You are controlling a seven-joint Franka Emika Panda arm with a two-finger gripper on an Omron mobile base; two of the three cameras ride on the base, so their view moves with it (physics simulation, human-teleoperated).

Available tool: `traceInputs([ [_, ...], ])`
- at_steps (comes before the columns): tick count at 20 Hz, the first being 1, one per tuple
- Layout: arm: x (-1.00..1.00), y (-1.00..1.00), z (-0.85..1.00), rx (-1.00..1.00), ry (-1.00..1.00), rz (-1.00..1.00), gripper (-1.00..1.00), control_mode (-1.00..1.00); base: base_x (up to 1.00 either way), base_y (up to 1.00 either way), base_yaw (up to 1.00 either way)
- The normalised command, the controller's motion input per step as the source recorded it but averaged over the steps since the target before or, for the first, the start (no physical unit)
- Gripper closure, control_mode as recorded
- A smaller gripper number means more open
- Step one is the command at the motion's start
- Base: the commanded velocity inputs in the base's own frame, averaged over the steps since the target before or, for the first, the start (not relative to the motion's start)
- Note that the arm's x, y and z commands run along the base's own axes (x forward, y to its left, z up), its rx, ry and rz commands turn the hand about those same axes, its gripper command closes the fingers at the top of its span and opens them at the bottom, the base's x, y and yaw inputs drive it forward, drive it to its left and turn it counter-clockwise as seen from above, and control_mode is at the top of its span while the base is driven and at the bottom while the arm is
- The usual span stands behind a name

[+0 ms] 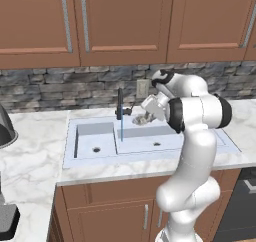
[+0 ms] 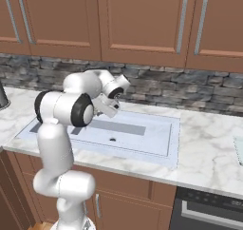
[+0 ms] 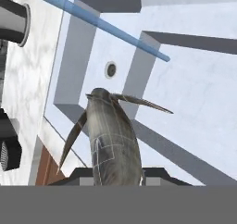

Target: Take the fish out of the fridge, briefly rinse it in the sink, and place it on the tray next to the sink.

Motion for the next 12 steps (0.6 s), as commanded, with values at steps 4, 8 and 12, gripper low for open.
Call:
traceInputs([
  [4, 0.39, 0.00, -0.10, 0.06, -0.02, 0.08, 1.00, -1.00, 0.00, 0.00, 0.00],
  [8, 0.48, 0.00, -0.05, 0.03, 0.00, 0.07, 1.00, -1.00, 0.00, 0.00, 0.00],
  [12, 0.33, 0.19, -0.12, 0.04, 0.00, 0.10, 1.00, -1.00, 0.00, 0.00, 0.00],
])
